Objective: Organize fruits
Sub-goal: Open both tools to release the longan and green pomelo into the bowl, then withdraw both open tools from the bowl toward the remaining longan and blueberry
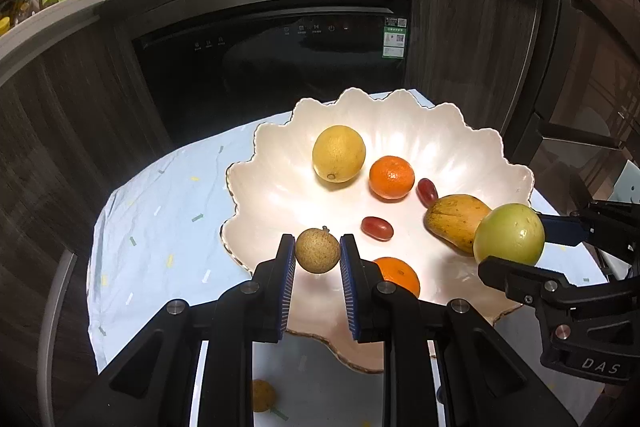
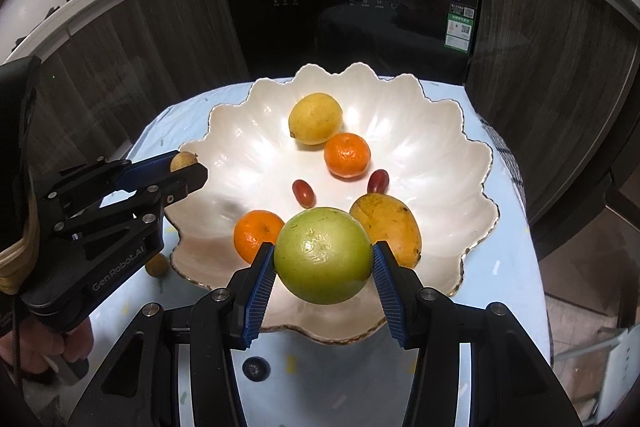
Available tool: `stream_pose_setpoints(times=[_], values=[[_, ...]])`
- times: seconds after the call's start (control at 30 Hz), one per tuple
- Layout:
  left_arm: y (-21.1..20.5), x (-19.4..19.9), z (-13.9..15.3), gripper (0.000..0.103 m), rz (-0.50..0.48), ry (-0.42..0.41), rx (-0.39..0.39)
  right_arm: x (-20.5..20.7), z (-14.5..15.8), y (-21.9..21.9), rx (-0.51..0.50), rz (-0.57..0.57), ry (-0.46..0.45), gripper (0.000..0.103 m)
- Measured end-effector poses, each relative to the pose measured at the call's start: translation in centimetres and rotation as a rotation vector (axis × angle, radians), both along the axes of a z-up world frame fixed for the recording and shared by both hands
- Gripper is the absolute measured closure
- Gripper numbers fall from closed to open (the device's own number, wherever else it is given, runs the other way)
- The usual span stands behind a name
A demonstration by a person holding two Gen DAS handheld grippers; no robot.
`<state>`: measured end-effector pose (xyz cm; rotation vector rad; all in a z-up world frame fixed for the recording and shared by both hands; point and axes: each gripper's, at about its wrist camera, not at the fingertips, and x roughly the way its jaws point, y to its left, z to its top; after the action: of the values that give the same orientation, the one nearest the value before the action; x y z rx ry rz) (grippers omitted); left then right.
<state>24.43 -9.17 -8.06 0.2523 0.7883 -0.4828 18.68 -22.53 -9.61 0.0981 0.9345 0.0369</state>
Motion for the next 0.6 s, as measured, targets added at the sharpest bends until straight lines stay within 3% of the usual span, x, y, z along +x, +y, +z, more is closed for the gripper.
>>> stream_pose_setpoints(times=[0.17, 0.27, 0.33, 0.47, 0.6], values=[[-0.2, 0.2, -0.3, 0.079, -0.008, 0.005, 0.004, 0.2, -0.5, 0.0, 0.001, -0.004, 0.021, 0.053], [-0.2, 0.1, -0.3, 0.069, -0.013, 0.002, 0.004, 0.2, -0.7, 0.0, -0.005, -0.012, 0.026, 0.053], [-0.3, 0.0, -0.2, 0.064, -0.018, 0.000, 0.007, 0.2, -0.7, -0.1, -0.008, -0.021, 0.026, 0.048], [-0.3, -0.2, 0.1, 0.060, -0.015, -0.012, 0.018, 0.0, 0.1, -0.2, -0.032, -0.049, -0.013, 0.028], [0.0, -0.4, 0.6, 0.050, -0.002, -0.026, 0.017, -0.1, 0.8, -0.2, -0.037, -0.061, -0.035, 0.028]])
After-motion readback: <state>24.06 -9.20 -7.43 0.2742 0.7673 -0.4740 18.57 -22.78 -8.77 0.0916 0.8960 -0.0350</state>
